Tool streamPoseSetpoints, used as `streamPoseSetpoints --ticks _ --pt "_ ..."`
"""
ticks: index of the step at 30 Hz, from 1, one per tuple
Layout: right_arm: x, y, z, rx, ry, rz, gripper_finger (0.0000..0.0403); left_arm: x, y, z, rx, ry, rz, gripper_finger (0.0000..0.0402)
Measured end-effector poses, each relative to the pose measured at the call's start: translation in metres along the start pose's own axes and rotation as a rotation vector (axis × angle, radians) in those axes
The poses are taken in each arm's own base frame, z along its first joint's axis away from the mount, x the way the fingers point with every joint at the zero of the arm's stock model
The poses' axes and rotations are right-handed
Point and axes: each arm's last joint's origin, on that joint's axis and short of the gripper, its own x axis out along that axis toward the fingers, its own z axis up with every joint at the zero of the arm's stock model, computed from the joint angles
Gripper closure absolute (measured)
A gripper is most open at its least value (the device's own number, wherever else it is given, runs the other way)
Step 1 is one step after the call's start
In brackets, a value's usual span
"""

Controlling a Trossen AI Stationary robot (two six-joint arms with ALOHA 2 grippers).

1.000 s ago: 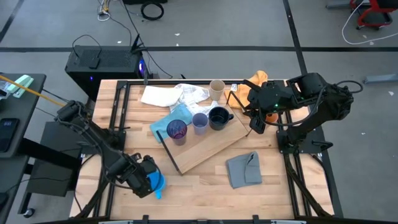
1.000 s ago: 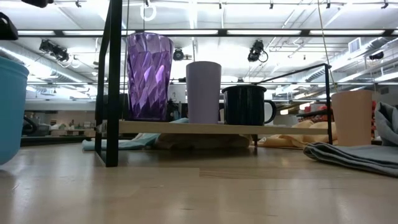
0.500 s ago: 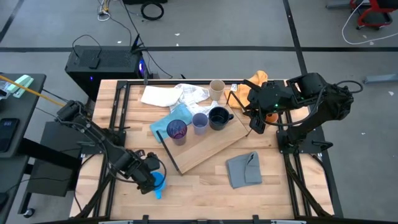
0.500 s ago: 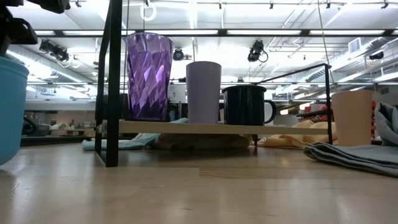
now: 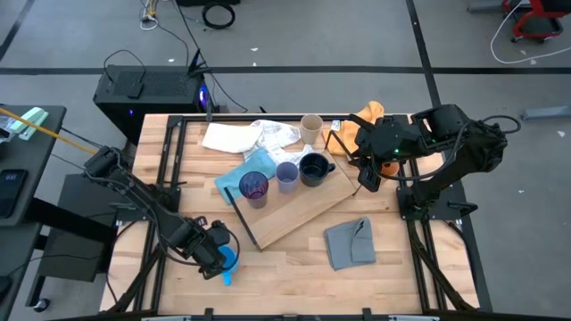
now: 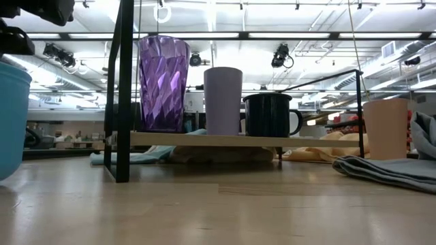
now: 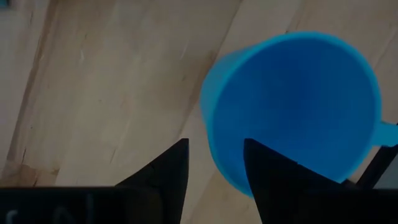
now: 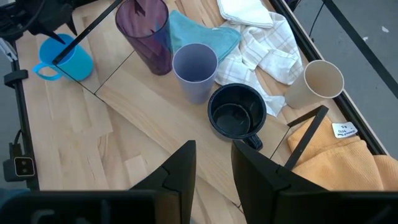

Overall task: Stack small to large cups/mugs on shelf
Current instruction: Put the blue mug on the shelf

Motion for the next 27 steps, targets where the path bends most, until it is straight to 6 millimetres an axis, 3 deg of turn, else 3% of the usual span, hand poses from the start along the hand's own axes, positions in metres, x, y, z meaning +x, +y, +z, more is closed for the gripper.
streamPoseSetpoints --ticks 23,27 --pt "-0.0001 0.0 0.0 0.0 0.0 0.0 0.0294 0.0021 -0.0005 0.0007 -0.009 0.0 0.006 0.0276" --pt "0.0 0.0 0.0 0.0 0.0 0.0 0.0294 0.0085 -0.0019 0.0024 -0.025 0.009 0.024 0.0303"
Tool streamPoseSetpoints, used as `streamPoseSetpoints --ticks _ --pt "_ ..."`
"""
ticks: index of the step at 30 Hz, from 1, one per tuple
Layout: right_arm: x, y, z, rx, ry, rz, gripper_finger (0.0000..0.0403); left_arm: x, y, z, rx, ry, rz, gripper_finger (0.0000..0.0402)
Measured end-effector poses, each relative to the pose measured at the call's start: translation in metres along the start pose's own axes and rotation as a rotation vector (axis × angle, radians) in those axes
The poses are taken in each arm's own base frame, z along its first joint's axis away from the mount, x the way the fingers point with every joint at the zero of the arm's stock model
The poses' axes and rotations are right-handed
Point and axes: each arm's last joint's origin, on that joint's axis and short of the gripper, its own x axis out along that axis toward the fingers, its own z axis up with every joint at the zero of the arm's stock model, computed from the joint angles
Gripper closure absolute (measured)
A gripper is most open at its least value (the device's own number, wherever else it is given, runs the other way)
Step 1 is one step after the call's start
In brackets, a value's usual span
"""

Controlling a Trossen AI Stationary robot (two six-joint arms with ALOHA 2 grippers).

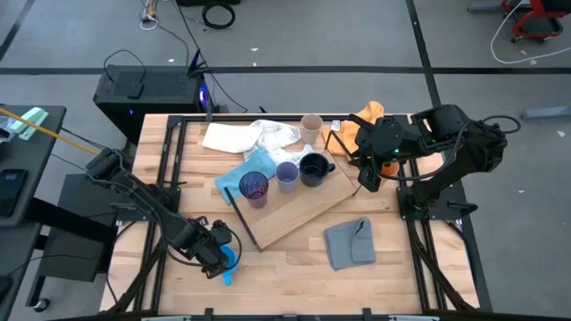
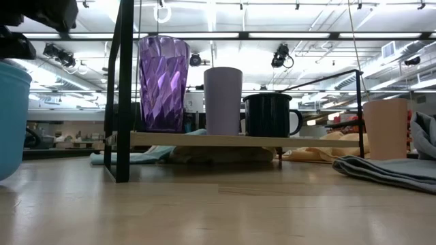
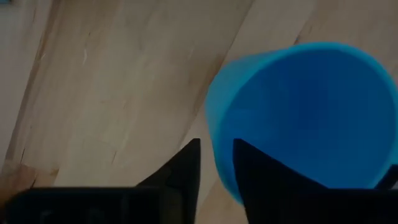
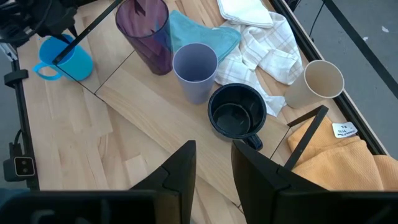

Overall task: Stack small to large cups/mugs on shelf
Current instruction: Put the blue mug on the shelf

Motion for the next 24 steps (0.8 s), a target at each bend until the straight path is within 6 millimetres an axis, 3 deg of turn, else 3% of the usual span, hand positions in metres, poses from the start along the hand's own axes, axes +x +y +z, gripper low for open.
streamPoseSetpoints --ticks 5,18,24 --pt "0.0 0.0 0.0 0.0 0.0 0.0 0.0296 0.008 -0.004 0.0 -0.002 0.043 0.004 0.0384" --pt "0.0 0.0 0.0 -0.015 0.0 0.0 0.0321 0.006 -0.003 -0.001 -0.005 0.058 -0.011 0.039" --pt "0.0 0.0 0.0 -0.019 0.0 -0.001 0.032 -0.022 0.011 -0.004 -0.066 0.036 -0.06 0.039"
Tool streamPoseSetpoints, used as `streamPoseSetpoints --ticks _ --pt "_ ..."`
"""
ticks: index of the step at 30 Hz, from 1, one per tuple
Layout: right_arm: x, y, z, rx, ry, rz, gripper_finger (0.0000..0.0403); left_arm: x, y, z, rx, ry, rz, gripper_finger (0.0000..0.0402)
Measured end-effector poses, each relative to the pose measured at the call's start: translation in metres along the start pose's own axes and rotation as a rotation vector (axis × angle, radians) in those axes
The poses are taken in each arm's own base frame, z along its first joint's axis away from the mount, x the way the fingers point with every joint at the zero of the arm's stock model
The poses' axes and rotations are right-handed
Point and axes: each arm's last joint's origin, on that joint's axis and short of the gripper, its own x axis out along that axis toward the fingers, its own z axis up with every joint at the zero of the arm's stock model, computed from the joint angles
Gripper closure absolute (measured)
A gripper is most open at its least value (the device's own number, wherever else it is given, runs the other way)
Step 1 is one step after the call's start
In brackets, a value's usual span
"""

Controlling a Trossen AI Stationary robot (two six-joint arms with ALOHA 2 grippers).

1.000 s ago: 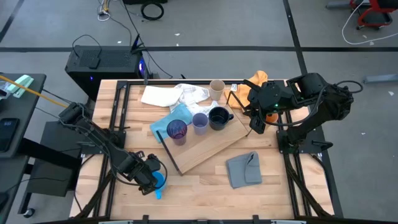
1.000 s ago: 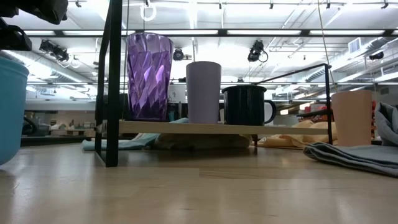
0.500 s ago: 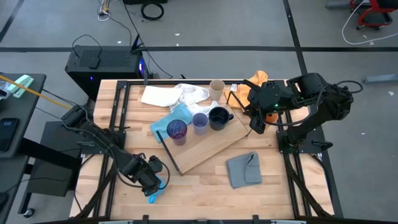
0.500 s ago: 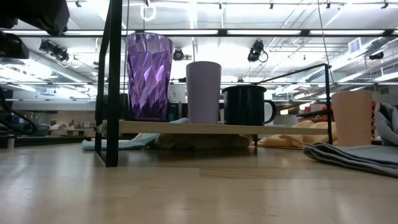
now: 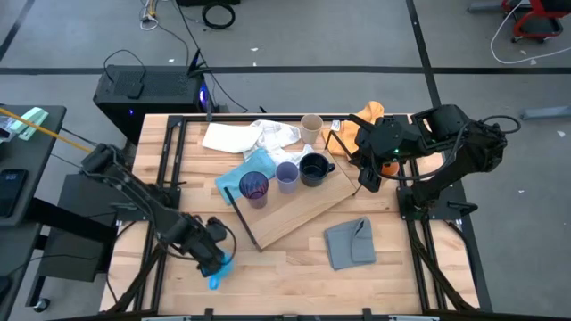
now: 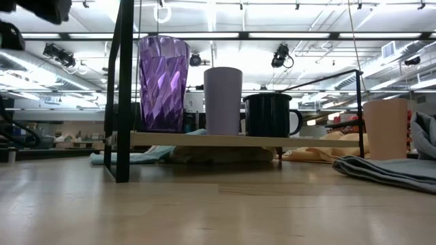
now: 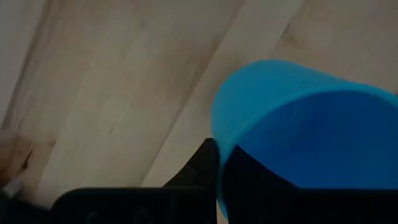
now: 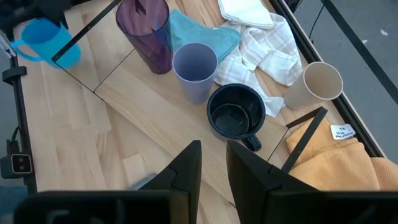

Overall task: Stack small to large cups/mugs on shelf
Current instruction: Put the blue mug on the shelf

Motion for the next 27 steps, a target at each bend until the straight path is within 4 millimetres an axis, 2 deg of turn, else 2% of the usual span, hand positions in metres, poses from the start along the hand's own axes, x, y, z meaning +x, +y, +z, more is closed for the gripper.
streamPoseSetpoints --ticks 7,13,21,24,27 --pt "0.0 0.0 0.0 -0.007 0.0 0.0 0.0321 -0.05 0.027 -0.01 -0.129 -0.066 -0.106 0.039" --pt "0.0 0.0 0.0 -0.007 0.0 -0.001 0.032 -0.108 0.046 -0.012 -0.178 -0.172 -0.132 0.039" --pt "0.0 0.0 0.0 -0.018 -0.002 -0.004 0.0323 -0.207 0.056 0.019 -0.239 -0.601 -0.205 0.039" --pt "0.0 0.0 0.0 -0.021 -0.001 -0.005 0.0323 -0.235 0.057 0.034 -0.247 -0.698 -0.203 0.039" --pt "0.0 0.0 0.0 -0.037 -0.002 -0.004 0.0323 -0.254 0.067 0.051 -0.305 -0.769 -0.14 0.039"
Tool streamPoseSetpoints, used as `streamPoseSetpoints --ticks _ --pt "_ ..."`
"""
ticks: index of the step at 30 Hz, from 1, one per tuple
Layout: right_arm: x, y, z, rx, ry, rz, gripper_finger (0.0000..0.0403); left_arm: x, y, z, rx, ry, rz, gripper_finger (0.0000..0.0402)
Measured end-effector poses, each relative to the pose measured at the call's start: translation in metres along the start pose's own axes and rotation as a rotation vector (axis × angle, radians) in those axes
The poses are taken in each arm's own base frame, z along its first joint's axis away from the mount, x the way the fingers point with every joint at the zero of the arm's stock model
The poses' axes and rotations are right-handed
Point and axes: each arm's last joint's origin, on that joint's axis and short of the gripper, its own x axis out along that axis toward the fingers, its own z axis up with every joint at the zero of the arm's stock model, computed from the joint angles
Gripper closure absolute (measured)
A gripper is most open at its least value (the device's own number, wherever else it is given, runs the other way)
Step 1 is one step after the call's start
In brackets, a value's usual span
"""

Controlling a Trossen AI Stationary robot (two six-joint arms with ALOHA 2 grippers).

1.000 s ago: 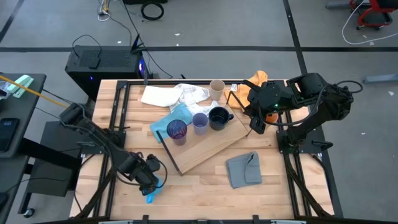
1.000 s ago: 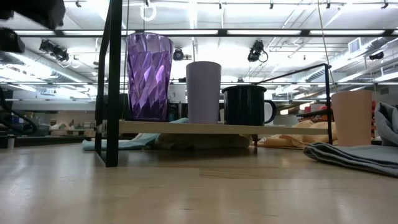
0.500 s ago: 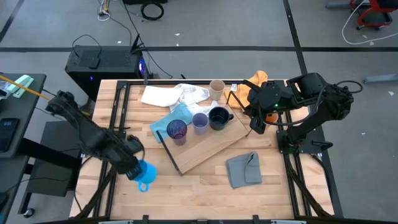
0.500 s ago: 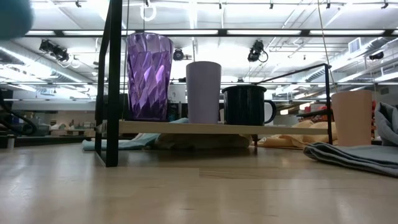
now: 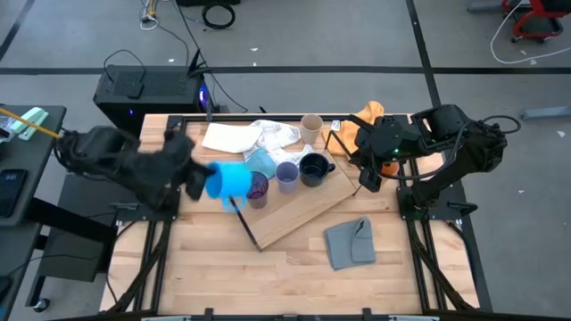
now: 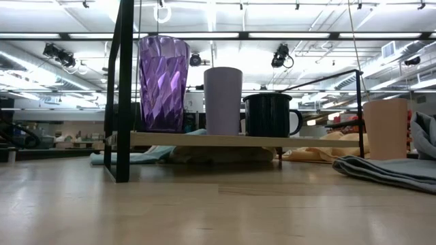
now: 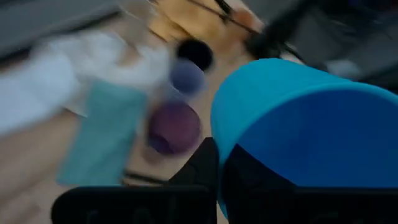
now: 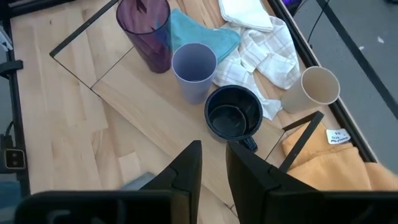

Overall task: Stack small to large cups/mugs on shelf
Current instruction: Put the blue mug on the shelf

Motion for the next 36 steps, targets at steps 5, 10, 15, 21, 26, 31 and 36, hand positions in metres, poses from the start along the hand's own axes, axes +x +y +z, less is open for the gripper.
streamPoseSetpoints --ticks 5,10,15,21,26,31,36 --pt "0.01 0.005 0.003 -0.095 -0.006 -0.008 0.0323 0.033 0.011 0.039 0.009 -0.001 0.176 0.039" --pt "0.031 0.012 0.006 -0.222 -0.028 -0.035 0.0313 0.086 0.024 0.068 0.021 0.125 0.262 0.039" --pt "0.05 0.012 0.009 -0.324 -0.106 -0.284 0.03 0.107 0.021 0.097 0.02 0.121 0.18 0.039" --pt "0.062 0.011 0.023 -0.423 -0.207 -0.35 0.0287 0.095 0.024 0.136 -0.042 0.005 0.128 0.039" --pt "0.065 0.006 0.032 -0.474 -0.237 -0.353 0.0273 0.101 0.038 0.15 -0.102 -0.033 0.166 0.039" --pt "0.069 0.001 0.04 -0.56 -0.253 -0.311 0.0252 0.115 0.039 0.156 -0.124 -0.033 0.154 0.039" --pt "0.077 -0.007 0.051 -0.56 -0.292 -0.304 0.0224 0.124 0.031 0.165 -0.131 -0.089 0.045 0.039"
